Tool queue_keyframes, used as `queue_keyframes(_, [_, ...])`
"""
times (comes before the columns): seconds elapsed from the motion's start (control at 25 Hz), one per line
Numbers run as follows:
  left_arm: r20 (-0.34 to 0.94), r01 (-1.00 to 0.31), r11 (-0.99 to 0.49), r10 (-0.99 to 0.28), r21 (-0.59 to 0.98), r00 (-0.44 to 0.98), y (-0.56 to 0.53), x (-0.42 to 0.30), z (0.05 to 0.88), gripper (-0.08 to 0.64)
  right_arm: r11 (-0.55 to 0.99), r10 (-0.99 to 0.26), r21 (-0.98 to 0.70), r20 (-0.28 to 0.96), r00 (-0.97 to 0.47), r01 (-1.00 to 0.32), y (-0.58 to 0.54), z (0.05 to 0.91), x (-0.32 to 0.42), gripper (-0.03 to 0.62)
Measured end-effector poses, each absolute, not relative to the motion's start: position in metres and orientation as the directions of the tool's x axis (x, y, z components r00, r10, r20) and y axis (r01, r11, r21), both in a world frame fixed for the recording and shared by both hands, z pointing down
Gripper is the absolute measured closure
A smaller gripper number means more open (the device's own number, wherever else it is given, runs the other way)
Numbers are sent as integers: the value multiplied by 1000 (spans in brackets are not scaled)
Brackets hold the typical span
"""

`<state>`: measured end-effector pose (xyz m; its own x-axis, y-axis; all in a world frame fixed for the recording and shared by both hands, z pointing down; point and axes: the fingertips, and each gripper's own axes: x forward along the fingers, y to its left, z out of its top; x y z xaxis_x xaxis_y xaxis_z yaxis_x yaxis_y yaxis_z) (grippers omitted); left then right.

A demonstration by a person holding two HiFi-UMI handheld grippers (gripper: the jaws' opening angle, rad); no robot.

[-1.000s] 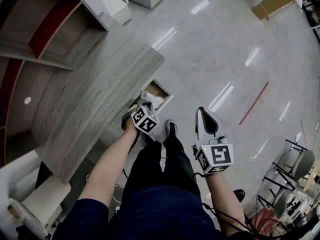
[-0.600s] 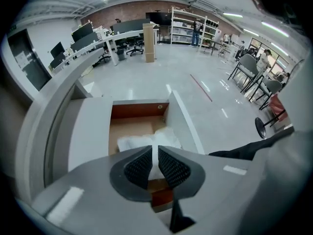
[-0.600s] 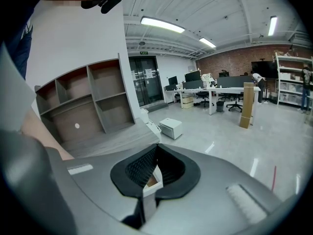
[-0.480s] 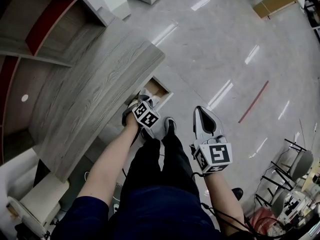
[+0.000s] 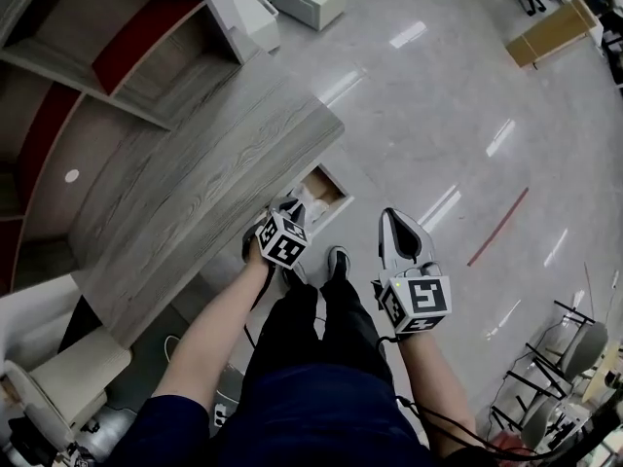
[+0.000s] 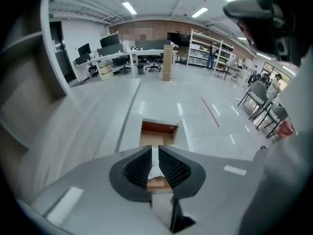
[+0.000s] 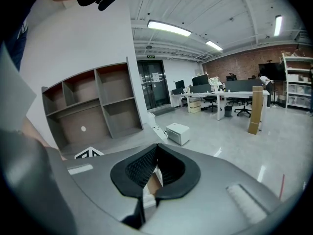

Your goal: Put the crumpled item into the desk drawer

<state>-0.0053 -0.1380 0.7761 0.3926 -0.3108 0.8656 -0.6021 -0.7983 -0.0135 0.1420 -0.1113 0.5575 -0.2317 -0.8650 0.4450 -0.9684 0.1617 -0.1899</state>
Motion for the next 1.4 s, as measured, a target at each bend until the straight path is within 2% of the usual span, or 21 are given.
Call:
queue_keyframes(0.28, [736, -737, -669, -547, -98, 399, -182, -46, 684, 545, 234, -885, -174, 370, -283, -957, -142, 527, 115, 586])
queue_keyframes(0.64, [439, -840, -534, -780, -94, 447, -213, -77, 521, 545, 273, -925, -130, 238, -297, -953, -167, 465, 100, 586])
queue_keyframes(0.96, [187, -881, -467, -875, -79, 447, -223, -82, 396, 545, 277, -955, -101, 78, -285, -956, -182, 394, 99, 586])
queue_keyframes(1.16, [120, -898, -438, -895, -43, 430, -217, -95, 362, 546, 281, -959, -62, -41, -279, -958, -181, 340, 106, 586])
queue_keyframes(1.4, [46, -929, -368, -929, -40, 366, -223, -118, 330, 546, 271, -960, -38, -88, -267, -962, -189, 313, 118, 586])
